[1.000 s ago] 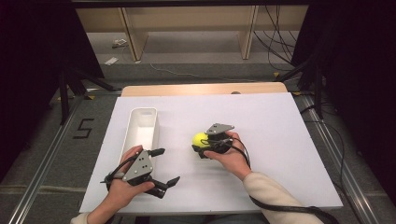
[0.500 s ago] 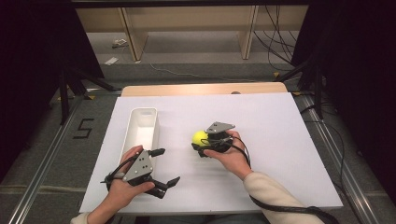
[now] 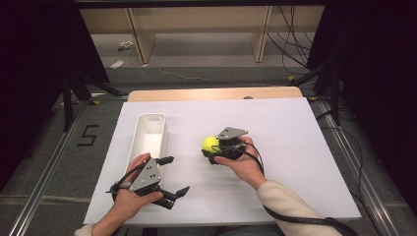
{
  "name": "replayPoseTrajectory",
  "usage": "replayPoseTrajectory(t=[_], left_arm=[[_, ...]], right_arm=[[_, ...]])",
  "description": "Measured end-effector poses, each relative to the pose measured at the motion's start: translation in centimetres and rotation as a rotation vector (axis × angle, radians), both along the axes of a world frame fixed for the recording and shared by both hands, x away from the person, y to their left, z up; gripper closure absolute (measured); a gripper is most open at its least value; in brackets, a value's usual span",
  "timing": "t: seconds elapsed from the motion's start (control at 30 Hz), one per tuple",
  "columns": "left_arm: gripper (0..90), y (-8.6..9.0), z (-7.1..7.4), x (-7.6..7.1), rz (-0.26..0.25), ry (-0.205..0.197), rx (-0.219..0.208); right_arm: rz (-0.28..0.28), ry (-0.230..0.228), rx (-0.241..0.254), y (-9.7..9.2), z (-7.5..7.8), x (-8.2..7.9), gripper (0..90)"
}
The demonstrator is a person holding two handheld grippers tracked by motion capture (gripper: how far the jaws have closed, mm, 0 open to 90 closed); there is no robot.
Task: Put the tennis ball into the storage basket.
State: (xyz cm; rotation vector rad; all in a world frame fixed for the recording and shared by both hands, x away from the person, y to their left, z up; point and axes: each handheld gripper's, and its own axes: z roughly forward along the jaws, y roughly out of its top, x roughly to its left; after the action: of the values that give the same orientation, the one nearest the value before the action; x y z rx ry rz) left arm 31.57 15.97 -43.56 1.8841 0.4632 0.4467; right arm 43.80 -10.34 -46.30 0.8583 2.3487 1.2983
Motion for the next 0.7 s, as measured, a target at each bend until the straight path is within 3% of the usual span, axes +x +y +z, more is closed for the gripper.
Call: replayPoseTrajectory(t=[0.7], left_arm=[[0.0,-0.06,-0.07,0.02,-0.005,0.002,0.006]], right_arm=[[0.003,-0.020,0.018,0.14,0.99,-0.15,26.2]])
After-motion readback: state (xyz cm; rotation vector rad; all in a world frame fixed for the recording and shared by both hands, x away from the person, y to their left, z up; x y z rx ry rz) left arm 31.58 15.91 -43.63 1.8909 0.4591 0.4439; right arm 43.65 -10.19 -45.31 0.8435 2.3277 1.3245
